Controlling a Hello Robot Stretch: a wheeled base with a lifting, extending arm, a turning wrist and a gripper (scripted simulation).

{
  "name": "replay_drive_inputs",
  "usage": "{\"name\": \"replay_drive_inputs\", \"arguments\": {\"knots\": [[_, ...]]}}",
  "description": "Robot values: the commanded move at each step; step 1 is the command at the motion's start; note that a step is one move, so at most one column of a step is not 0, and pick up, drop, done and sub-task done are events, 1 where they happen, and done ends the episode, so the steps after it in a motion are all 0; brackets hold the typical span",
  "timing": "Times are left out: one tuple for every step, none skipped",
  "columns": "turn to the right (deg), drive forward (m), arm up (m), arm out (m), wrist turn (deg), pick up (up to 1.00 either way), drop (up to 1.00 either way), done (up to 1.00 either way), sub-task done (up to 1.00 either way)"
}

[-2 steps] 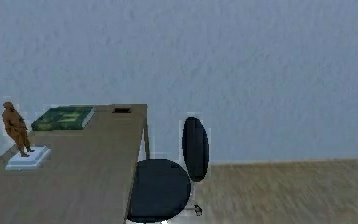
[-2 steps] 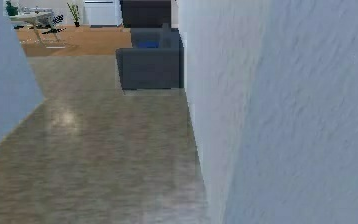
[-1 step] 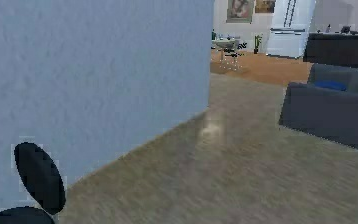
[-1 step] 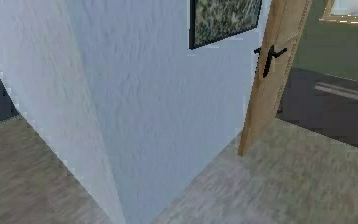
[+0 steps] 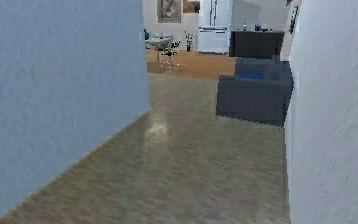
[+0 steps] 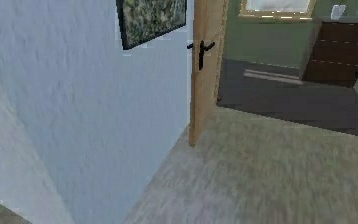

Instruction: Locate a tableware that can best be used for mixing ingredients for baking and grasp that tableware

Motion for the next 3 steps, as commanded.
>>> {"name": "replay_drive_inputs", "arguments": {"knots": [[3.0,0.0,0.0,0.0,0.0,0.0,0.0,0.0,0.0],[-3.0,0.0,0.0,0.0,0.0,0.0,0.0,0.0,0.0],[0.0,0.65,0.0,0.0,0.0,0.0,0.0,0.0,0.0]]}}
